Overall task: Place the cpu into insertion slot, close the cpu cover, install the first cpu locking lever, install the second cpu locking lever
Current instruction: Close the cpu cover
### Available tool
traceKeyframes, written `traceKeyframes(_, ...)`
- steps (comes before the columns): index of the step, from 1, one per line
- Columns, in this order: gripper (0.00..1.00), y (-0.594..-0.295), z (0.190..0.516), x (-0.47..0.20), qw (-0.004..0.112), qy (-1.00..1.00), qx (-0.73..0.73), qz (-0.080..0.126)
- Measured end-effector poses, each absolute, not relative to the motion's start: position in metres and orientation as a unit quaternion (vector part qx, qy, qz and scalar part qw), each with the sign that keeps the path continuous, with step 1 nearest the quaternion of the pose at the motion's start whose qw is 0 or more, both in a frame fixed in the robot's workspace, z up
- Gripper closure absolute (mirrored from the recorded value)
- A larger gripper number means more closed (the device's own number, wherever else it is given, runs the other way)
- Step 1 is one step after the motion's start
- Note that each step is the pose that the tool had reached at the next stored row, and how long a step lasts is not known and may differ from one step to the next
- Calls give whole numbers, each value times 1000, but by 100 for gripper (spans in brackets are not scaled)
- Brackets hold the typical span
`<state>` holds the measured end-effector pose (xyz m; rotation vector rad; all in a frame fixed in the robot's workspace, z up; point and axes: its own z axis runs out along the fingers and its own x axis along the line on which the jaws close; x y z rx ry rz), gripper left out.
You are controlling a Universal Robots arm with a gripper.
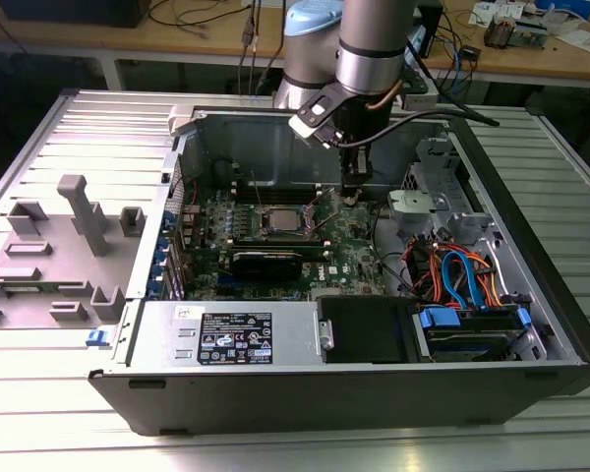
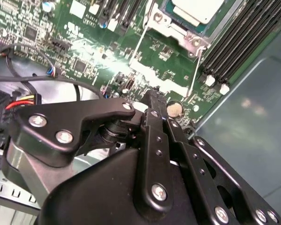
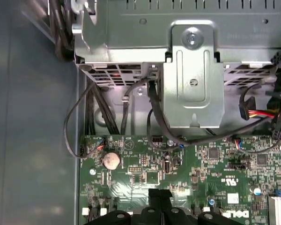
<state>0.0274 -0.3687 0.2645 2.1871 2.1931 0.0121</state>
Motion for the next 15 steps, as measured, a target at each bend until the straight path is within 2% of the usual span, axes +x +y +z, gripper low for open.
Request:
traceKeyframes(8,89,-368,249,31,16,710,704,-2)
traceKeyframes(15,89,-368,249,21,15,714,700,-3)
